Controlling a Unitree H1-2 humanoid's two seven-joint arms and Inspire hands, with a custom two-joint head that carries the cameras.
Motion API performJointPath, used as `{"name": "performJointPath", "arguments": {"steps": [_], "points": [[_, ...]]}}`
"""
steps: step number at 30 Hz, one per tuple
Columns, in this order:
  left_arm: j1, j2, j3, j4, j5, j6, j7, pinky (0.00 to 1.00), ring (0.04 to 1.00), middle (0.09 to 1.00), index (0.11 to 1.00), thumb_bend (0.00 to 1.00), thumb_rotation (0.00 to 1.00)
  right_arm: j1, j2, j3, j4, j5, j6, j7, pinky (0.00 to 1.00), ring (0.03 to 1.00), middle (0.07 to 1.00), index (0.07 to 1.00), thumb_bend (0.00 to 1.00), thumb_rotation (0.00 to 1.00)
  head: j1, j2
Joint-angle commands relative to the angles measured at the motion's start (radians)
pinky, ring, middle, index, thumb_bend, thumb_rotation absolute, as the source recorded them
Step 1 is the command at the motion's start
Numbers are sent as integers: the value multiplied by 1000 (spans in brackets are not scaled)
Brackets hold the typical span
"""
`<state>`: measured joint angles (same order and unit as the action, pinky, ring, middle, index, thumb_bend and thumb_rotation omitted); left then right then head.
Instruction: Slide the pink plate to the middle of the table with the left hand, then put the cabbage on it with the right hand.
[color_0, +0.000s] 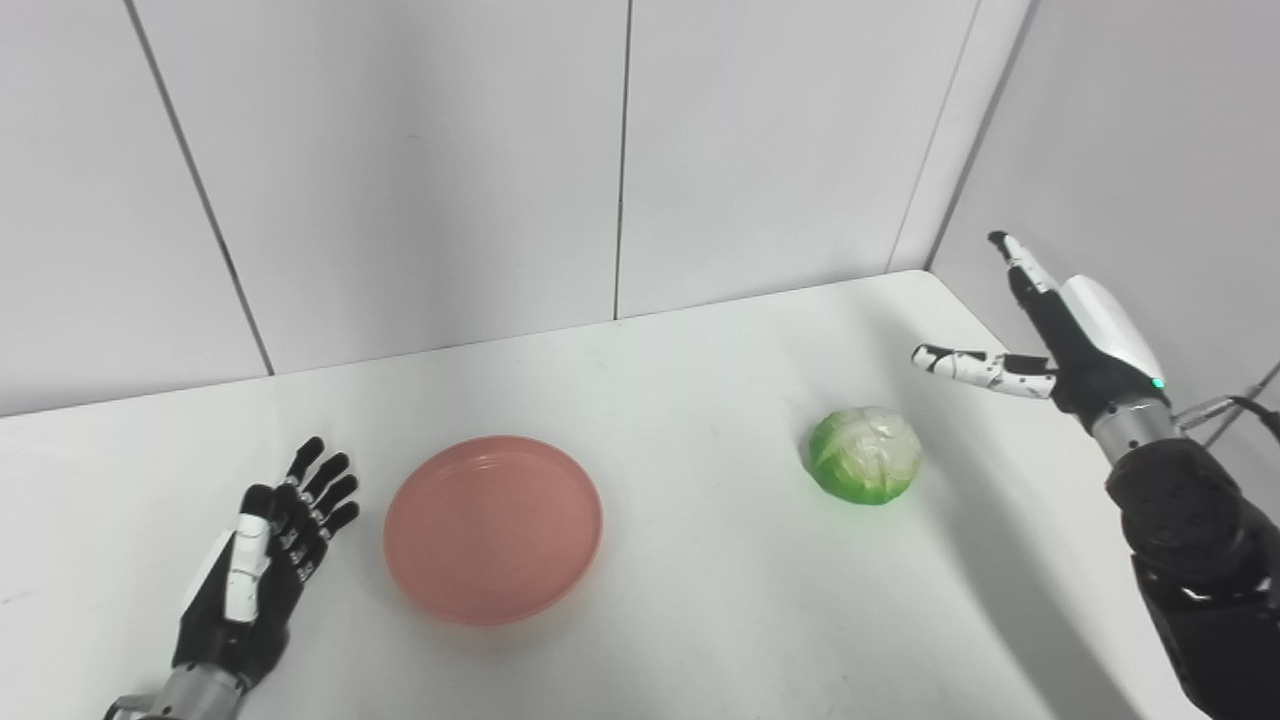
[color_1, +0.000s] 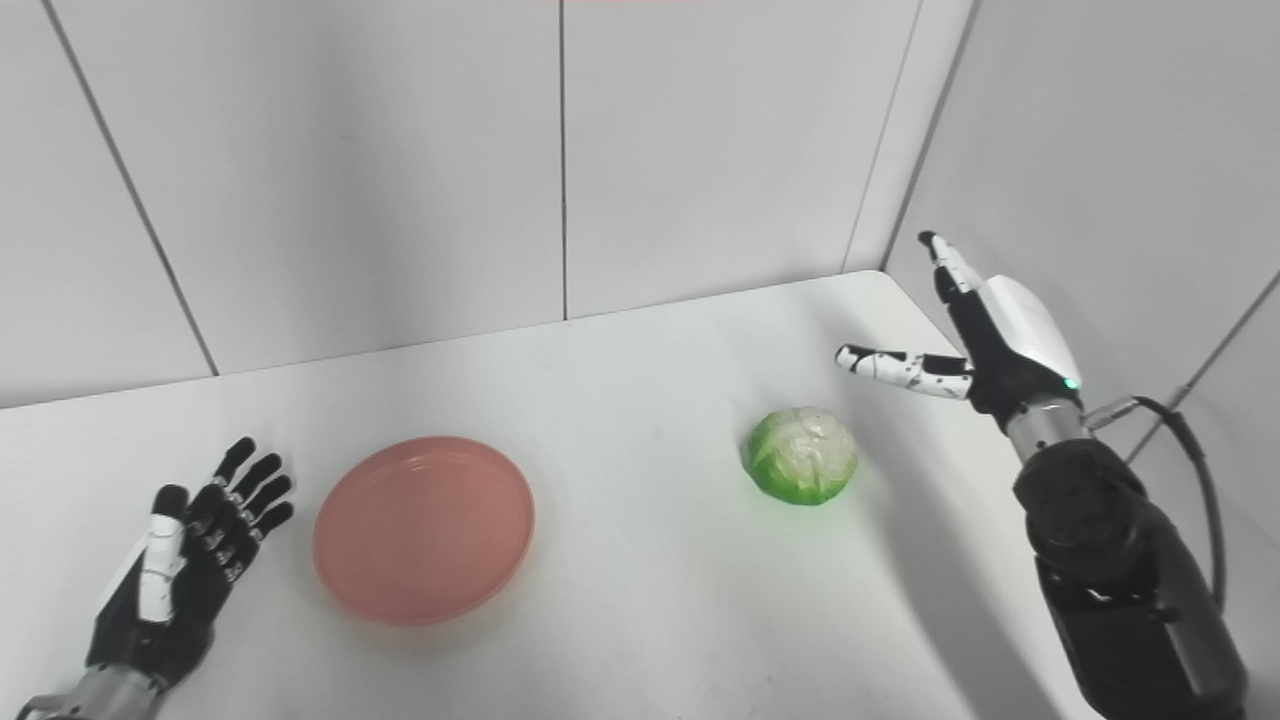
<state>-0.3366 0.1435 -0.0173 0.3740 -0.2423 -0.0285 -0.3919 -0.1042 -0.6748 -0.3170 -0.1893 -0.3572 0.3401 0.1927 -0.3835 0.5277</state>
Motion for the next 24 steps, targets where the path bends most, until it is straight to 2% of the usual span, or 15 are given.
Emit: {"name": "performJointPath", "arguments": {"steps": [1, 4, 6, 9, 16, 24], "points": [[38, 25, 3, 44, 7, 56, 0, 949, 949, 955, 976, 881, 993, -8, -32, -1, -15, 13, -25, -3, 867, 971, 1000, 1000, 1000, 585, 0, 1], [39, 27, 4, 39, 6, 65, 4, 949, 947, 954, 977, 883, 992, -9, -27, 12, -5, 24, -1, 3, 913, 995, 1000, 1000, 1000, 545, -3, 4], [38, 28, 4, 42, 5, 64, 4, 955, 952, 958, 981, 884, 988, -10, -25, 28, 11, 20, -10, 0, 920, 999, 1000, 1000, 1000, 542, -5, 5], [38, 29, 5, 47, 6, 61, 4, 956, 953, 956, 977, 888, 983, -24, -21, 55, 41, 32, -23, 8, 919, 997, 1000, 1000, 1000, 553, -4, 8], [39, 28, 4, 46, 8, 68, 6, 959, 956, 957, 975, 904, 975, -37, -24, 119, 40, 33, -1, 35, 895, 991, 1000, 1000, 1000, 535, -3, 19], [39, 28, 2, 38, 14, 80, 15, 950, 948, 955, 976, 905, 988, -49, -29, 162, 30, 19, 35, 56, 883, 987, 1000, 1000, 1000, 536, -5, 27]]}}
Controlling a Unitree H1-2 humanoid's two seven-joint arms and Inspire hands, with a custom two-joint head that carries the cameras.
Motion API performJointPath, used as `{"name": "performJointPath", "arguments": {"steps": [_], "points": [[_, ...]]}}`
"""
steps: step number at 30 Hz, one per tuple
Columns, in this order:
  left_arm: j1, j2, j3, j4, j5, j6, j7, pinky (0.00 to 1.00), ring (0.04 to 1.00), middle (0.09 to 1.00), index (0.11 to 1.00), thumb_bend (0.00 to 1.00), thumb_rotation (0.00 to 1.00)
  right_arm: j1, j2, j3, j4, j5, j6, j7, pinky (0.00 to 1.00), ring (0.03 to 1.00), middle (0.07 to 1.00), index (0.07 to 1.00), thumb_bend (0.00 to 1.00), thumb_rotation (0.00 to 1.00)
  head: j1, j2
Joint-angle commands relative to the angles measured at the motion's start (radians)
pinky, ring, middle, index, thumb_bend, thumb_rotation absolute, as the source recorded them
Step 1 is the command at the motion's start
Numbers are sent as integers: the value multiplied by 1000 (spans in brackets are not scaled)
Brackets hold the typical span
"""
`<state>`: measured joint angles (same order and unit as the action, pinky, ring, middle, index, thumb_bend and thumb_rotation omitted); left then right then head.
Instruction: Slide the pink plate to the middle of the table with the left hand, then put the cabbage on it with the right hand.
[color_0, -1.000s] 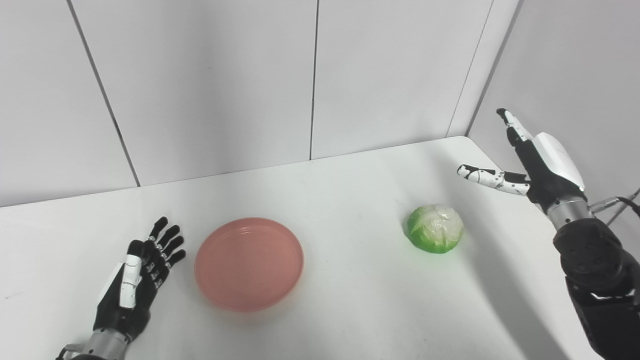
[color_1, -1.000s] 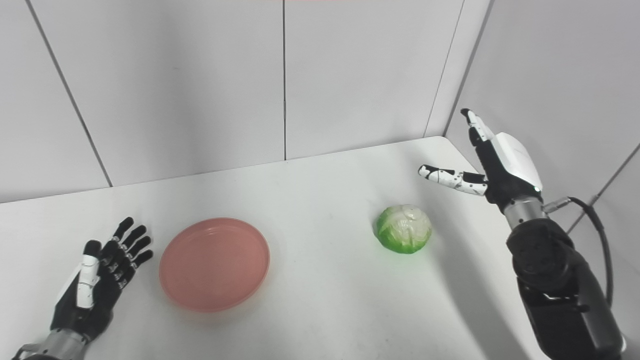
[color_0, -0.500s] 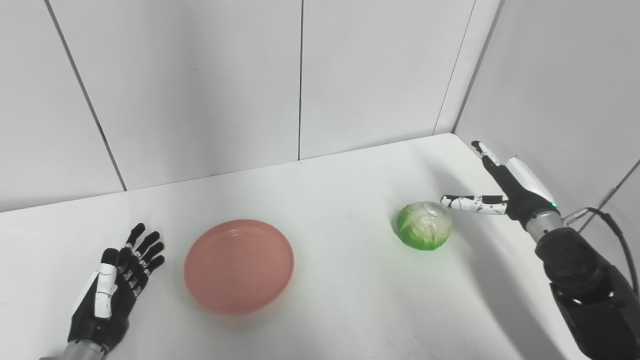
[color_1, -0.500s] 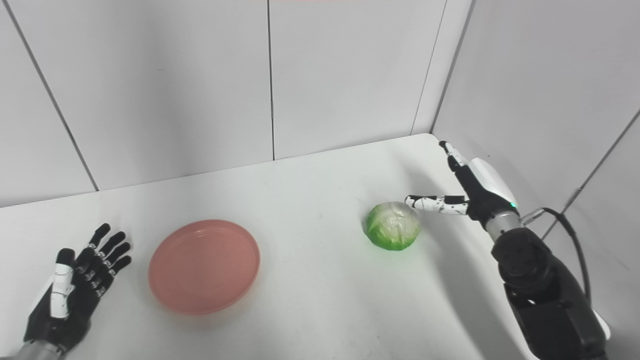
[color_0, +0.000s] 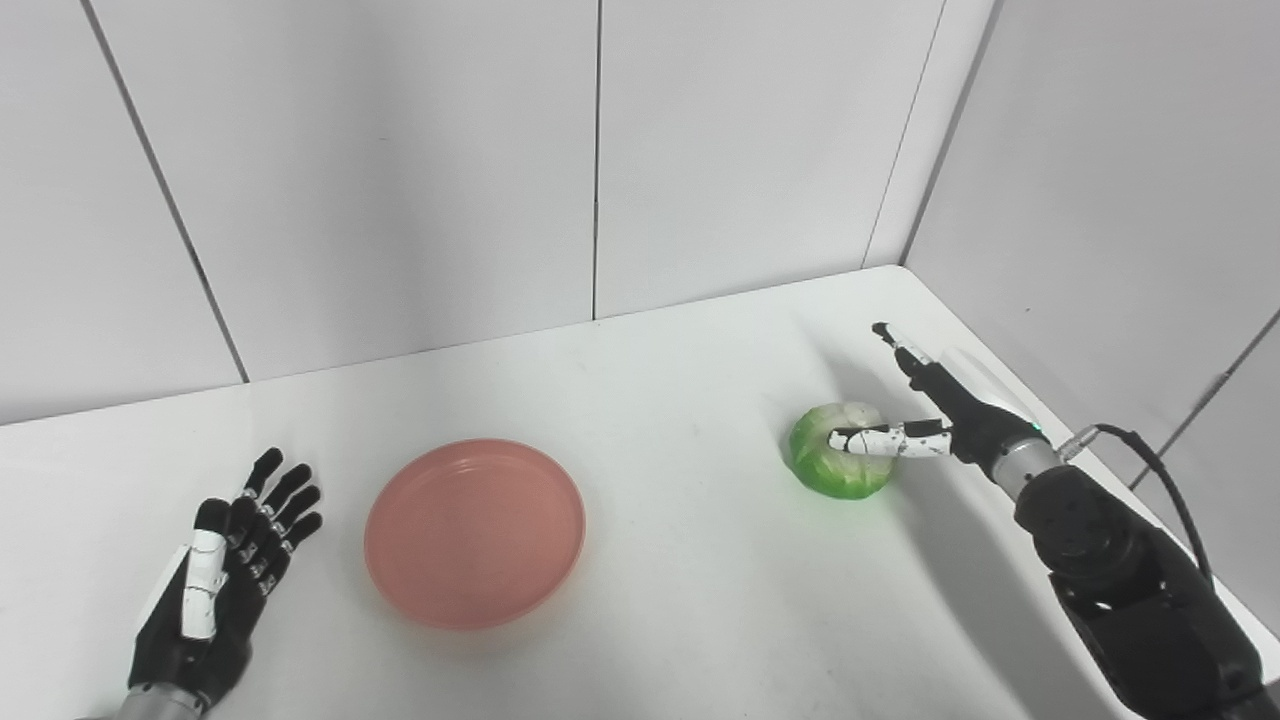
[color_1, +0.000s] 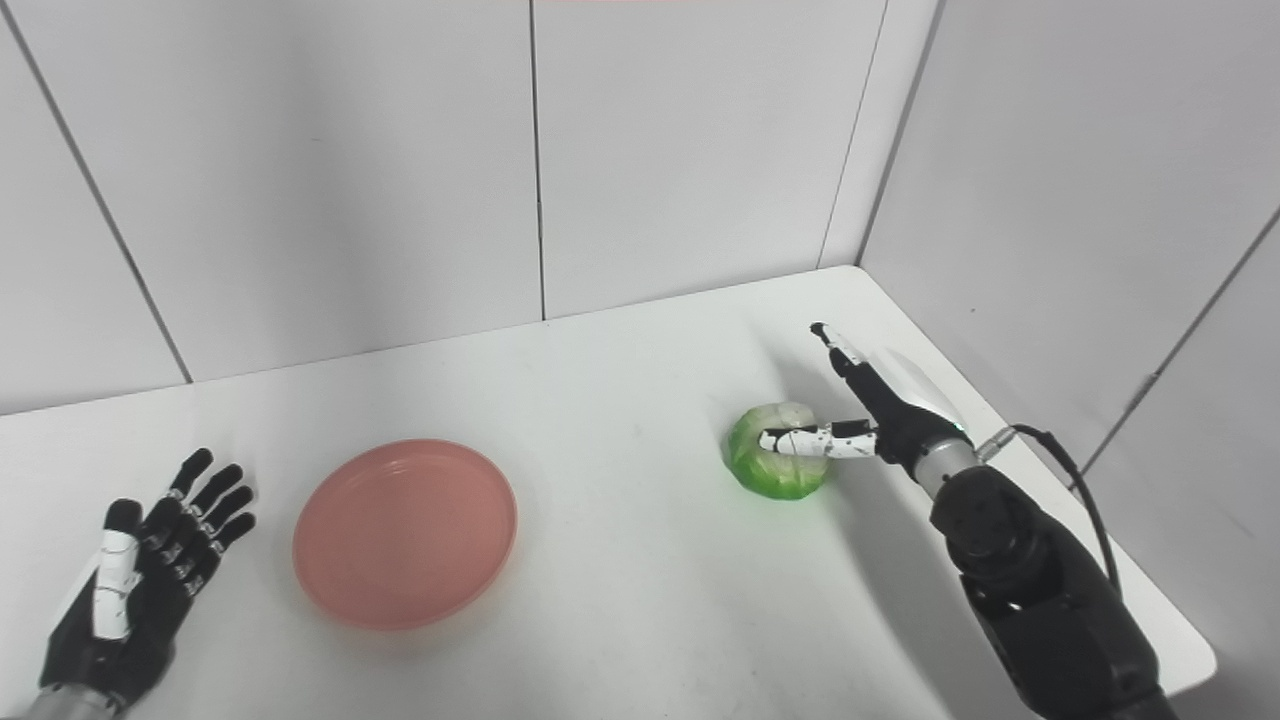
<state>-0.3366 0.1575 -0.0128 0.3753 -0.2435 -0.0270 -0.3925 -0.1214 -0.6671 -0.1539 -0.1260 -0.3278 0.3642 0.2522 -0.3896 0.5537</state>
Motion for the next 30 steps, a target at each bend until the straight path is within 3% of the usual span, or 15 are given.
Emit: {"name": "performJointPath", "arguments": {"steps": [1, 6, 23, 30], "points": [[40, 15, -2, 33, 15, 82, 16, 952, 947, 954, 976, 905, 991, -33, -38, 3, -36, -15, 16, 0, 889, 990, 1000, 1000, 1000, 538, 1, 2], [46, 16, -5, 13, 15, 91, 15, 957, 951, 957, 978, 896, 995, -41, -52, 32, -23, -36, 16, 13, 882, 983, 1000, 1000, 1000, 576, 1, 7], [48, 17, -1, 9, 13, 95, 14, 952, 952, 955, 974, 892, 985, -65, -62, 66, 75, -49, -32, 4, 872, 964, 991, 1000, 1000, 539, -1, 17], [51, 15, 0, -3, 11, 108, 17, 952, 948, 951, 971, 900, 985, -97, -43, 80, 101, -23, -34, 10, 873, 946, 962, 970, 1000, 381, 1, 21]]}}
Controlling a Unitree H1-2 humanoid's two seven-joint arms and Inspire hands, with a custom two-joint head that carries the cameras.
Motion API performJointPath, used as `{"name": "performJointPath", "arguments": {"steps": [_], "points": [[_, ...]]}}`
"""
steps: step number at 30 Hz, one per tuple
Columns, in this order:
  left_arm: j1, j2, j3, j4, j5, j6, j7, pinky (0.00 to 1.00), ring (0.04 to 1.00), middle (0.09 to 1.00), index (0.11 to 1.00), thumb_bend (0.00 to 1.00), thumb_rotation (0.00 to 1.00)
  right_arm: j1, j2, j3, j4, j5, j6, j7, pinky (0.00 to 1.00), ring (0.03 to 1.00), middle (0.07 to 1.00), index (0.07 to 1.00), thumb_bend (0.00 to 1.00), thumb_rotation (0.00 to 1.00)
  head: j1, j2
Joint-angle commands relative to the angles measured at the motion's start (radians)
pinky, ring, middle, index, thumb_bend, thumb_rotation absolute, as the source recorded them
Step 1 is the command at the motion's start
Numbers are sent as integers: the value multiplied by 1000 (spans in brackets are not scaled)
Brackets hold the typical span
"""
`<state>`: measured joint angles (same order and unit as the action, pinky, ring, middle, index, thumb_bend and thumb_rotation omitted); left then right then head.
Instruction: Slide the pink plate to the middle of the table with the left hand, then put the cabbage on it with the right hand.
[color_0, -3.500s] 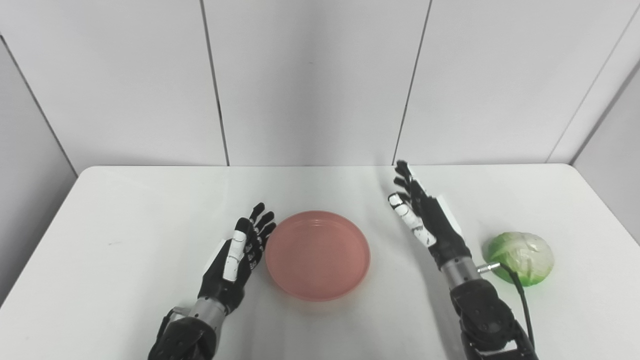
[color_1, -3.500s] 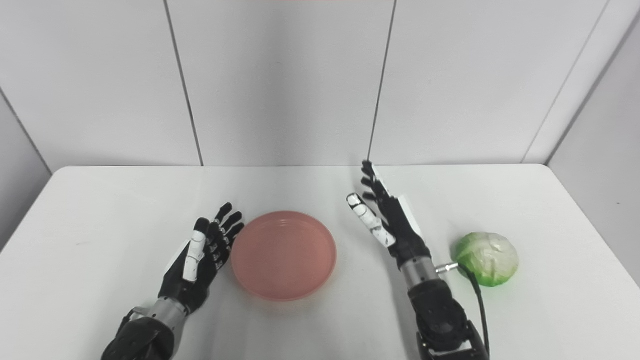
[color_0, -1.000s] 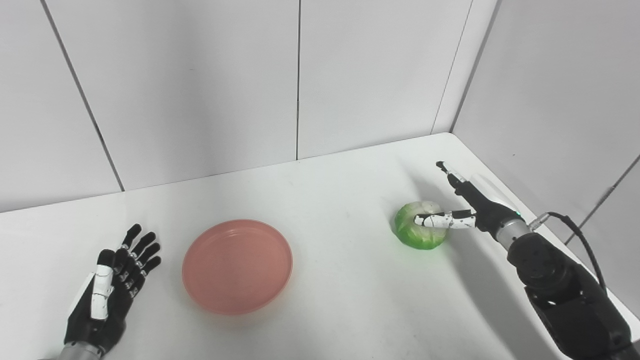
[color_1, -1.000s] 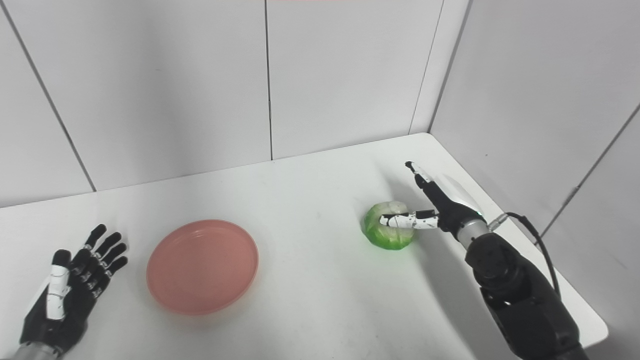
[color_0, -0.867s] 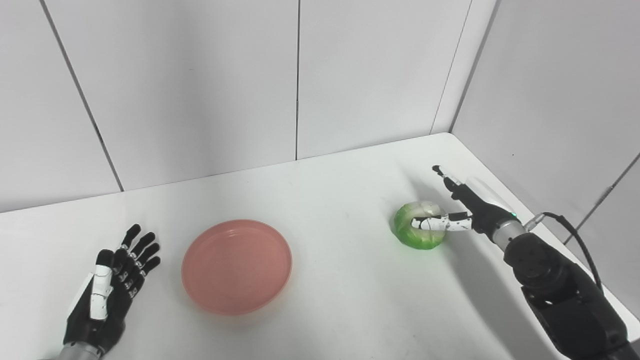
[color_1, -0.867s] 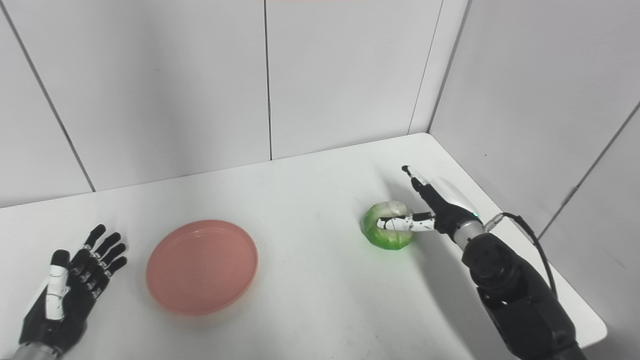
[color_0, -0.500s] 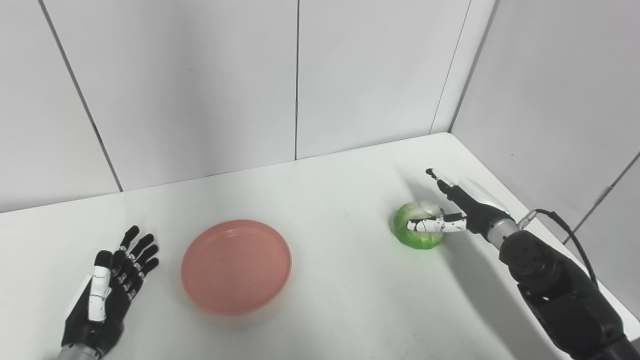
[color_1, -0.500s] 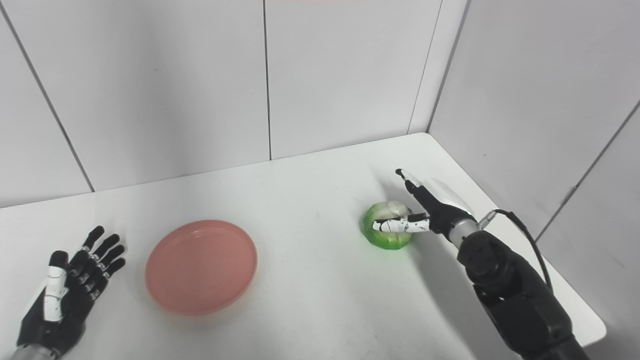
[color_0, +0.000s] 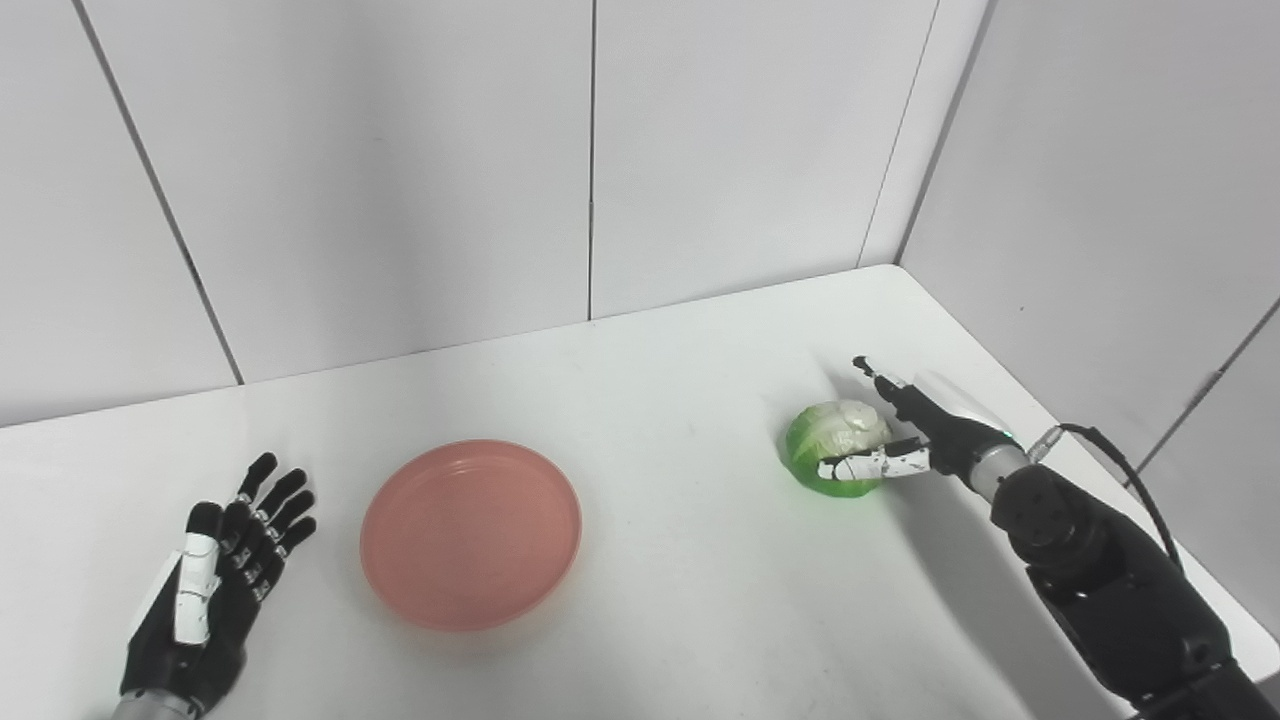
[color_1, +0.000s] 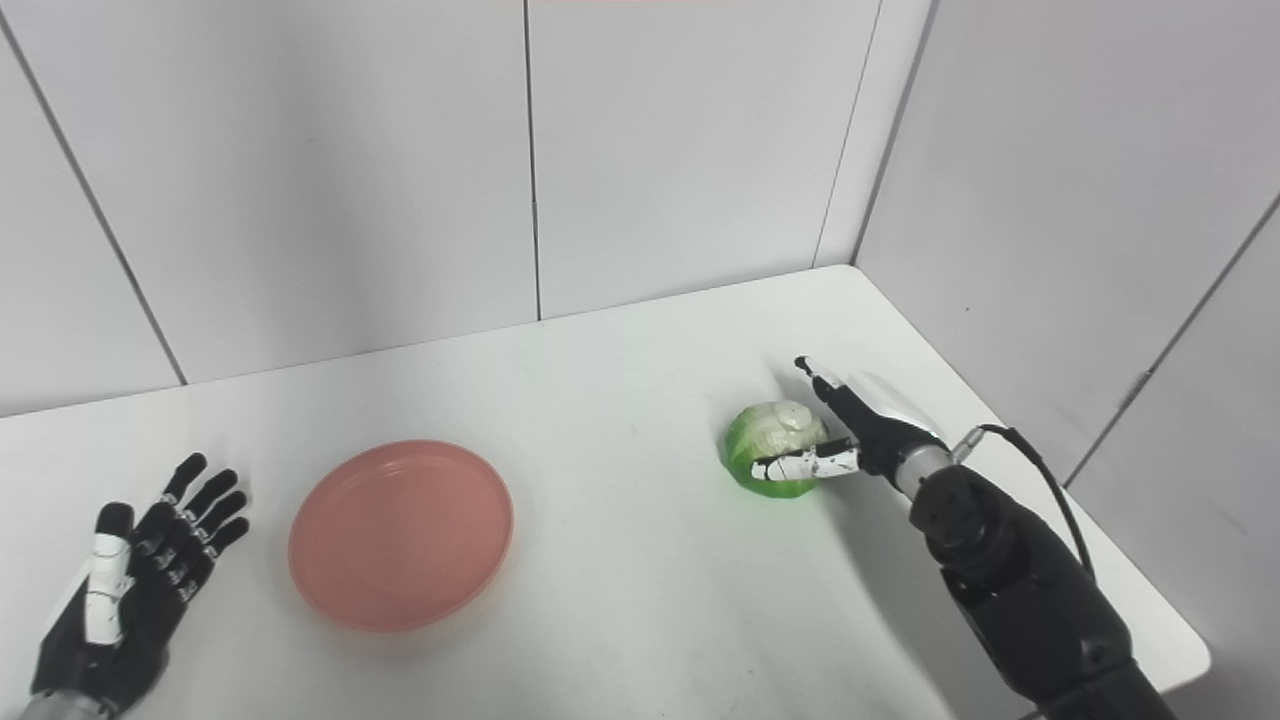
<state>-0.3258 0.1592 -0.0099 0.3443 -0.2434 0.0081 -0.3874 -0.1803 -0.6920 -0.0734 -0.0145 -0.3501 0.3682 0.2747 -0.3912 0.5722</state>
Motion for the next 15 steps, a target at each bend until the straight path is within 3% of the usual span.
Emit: {"name": "performJointPath", "arguments": {"steps": [1, 9, 15], "points": [[41, 14, -4, 27, 12, 73, 12, 951, 948, 951, 971, 900, 986, -44, -17, 7, -10, -2, -37, -10, 873, 944, 959, 968, 1000, 385, 2, 3], [41, 13, -4, 21, 11, 75, 10, 959, 954, 957, 978, 901, 981, -69, -14, 36, 13, 21, -41, 9, 877, 931, 940, 938, 1000, 378, 6, 6], [43, 14, -5, 11, 12, 87, 13, 951, 951, 956, 976, 893, 989, -83, -7, 46, 28, 47, -88, 17, 855, 874, 857, 857, 1000, 300, 8, 12]]}}
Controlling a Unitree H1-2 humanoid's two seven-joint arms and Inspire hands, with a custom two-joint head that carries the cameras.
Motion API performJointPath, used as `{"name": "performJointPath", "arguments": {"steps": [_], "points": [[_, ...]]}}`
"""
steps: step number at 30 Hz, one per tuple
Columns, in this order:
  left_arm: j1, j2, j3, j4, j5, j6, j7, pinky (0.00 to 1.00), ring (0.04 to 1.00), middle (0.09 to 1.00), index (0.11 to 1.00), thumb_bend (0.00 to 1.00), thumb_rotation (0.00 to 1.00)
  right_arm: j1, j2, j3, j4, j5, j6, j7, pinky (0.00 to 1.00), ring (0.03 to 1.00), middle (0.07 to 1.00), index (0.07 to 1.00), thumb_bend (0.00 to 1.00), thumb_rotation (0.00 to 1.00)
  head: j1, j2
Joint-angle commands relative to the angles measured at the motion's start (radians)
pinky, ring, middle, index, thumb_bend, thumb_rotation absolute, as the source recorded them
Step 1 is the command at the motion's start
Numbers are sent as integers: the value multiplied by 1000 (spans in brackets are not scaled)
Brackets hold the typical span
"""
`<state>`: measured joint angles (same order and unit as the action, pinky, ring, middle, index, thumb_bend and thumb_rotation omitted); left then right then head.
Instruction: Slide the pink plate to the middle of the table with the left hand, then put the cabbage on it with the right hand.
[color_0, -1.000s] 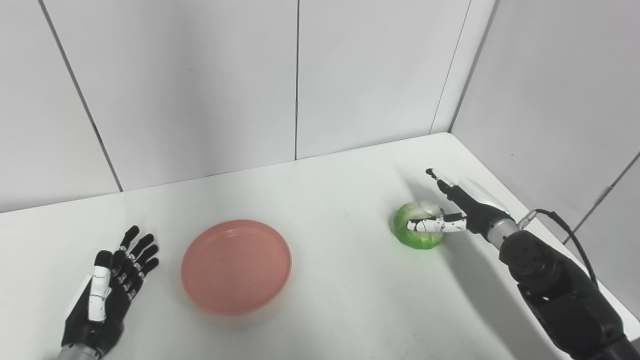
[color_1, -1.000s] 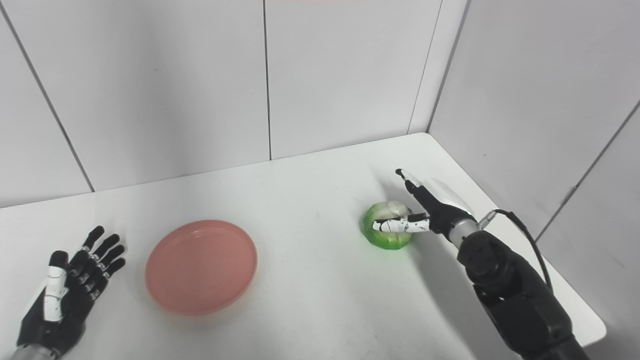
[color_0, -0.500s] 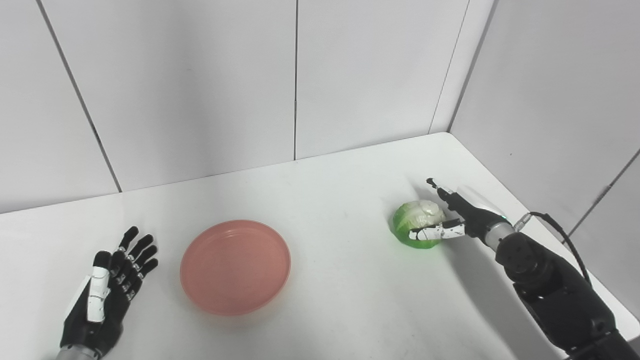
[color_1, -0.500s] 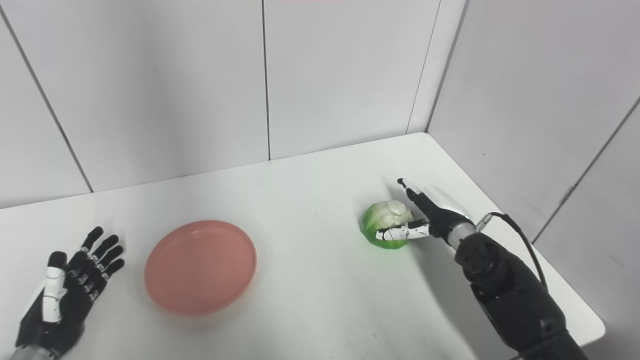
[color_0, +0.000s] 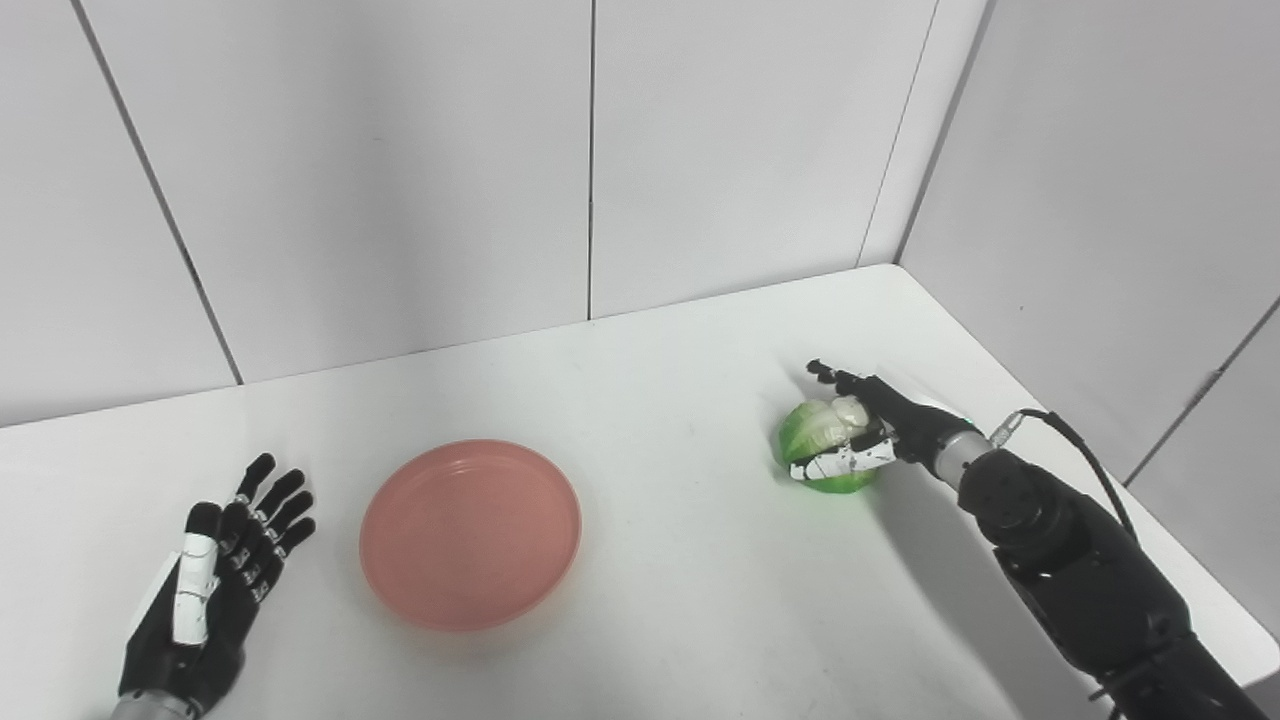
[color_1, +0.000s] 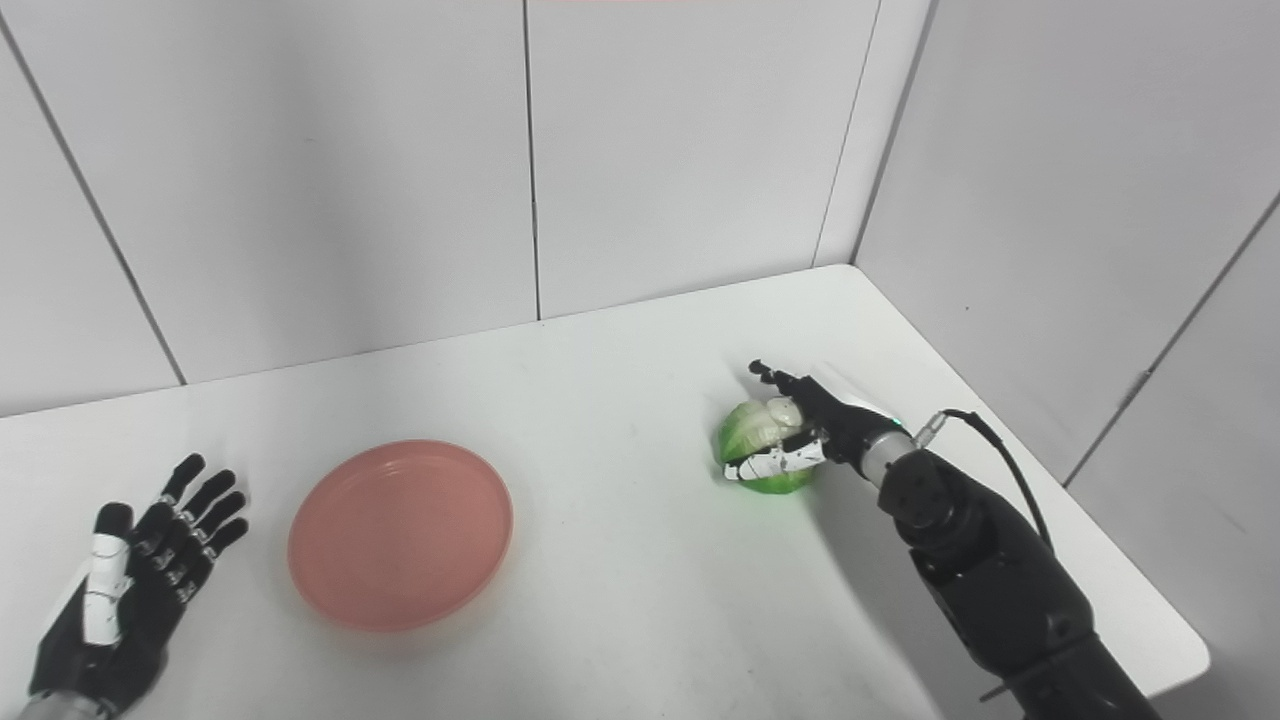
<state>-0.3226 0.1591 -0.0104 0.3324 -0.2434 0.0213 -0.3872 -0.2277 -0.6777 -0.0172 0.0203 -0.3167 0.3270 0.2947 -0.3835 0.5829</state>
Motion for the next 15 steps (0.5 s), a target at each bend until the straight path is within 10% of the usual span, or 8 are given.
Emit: {"name": "performJointPath", "arguments": {"steps": [1, 6, 9, 15], "points": [[41, 13, -5, 19, 14, 75, 15, 950, 950, 955, 975, 891, 990, -40, -17, -9, 3, 18, -55, -5, 854, 867, 846, 848, 1000, 284, 1, 3], [41, 13, -5, 12, 12, 80, 13, 952, 955, 959, 980, 902, 981, -51, -14, 14, 15, -6, -67, -13, 631, 634, 640, 648, 913, 37, 2, 5], [42, 12, -6, 9, 13, 83, 16, 952, 953, 958, 978, 901, 988, -52, -13, 21, 26, -26, -86, -29, 561, 536, 518, 513, 567, 55, 2, 6], [42, 12, -8, 8, 14, 81, 17, 944, 951, 954, 973, 883, 996, -49, -14, 19, 36, -30, -94, -51, 496, 493, 481, 488, 530, 0, 7, 6]]}}
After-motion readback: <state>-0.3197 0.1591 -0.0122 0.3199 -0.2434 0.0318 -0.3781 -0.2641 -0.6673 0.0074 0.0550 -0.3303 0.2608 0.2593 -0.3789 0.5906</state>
